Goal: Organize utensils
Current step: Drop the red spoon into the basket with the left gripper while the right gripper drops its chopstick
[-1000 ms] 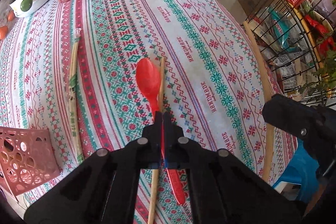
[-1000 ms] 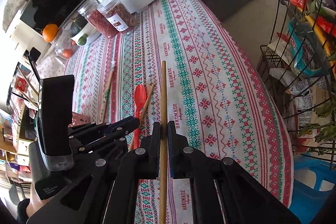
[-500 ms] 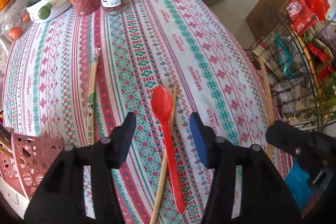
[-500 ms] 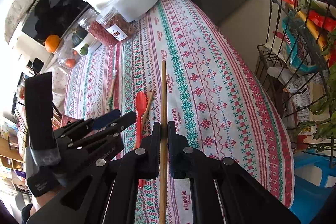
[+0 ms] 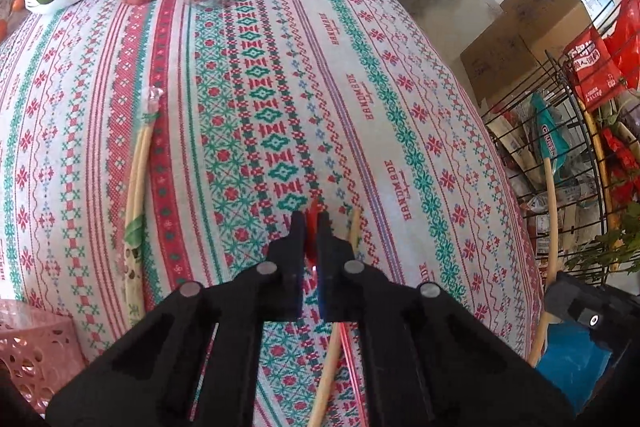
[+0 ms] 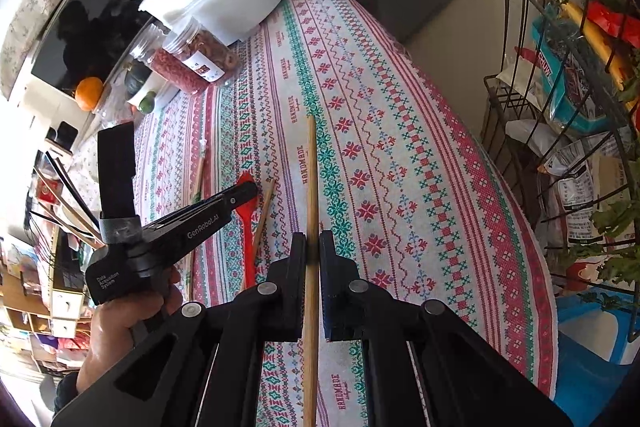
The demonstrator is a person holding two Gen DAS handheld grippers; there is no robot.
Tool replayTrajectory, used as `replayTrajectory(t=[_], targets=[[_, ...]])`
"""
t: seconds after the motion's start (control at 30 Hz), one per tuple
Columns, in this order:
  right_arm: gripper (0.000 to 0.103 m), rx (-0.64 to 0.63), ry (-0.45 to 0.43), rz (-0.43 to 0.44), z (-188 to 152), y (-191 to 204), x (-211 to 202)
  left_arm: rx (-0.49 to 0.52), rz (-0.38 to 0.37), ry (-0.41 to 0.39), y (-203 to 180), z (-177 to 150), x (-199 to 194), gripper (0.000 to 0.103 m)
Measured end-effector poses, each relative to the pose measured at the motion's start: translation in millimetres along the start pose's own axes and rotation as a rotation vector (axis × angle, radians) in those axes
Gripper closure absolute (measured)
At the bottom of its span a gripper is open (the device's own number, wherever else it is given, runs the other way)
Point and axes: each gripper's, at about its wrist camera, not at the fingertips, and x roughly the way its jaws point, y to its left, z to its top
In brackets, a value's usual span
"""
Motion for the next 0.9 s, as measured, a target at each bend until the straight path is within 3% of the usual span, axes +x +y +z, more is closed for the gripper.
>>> replayTrajectory(t=[0.13,0.27,0.47,0.6,0.7,0.8,0.9], targets=[[0.097,0.012,-0.009,0.002,0,-3,1,0.058,0.019,-0.075,-12,-6,-18,0.098],[0.097,-0.009,-0.063,0.026,-1,6,-11,0.141,0.01,-0.242,-29,-24,-78,0.098],[0.097,-0.066,-0.148,0.072,-8,35,-33,0.223,-0.014,-0.567,-28,-58,-205,0.098],[0.097,-0.097,-0.201,0.097,-14,58,-44,0.241,0.07,-0.788,-8,-79,-268,0.098],[0.097,-0.119,-0.242,0.112,-17,75,-50,0.234,0.159,-0.927,14,-93,-284,0.098],[0.097,-0.138,-0.27,0.122,-20,91,-49,0.196,0.23,-1.024,37,-101,-274,0.098],[0.097,-0.158,-0.286,0.122,-23,107,-45,0.155,0.265,-1.046,56,-98,-263,0.098]])
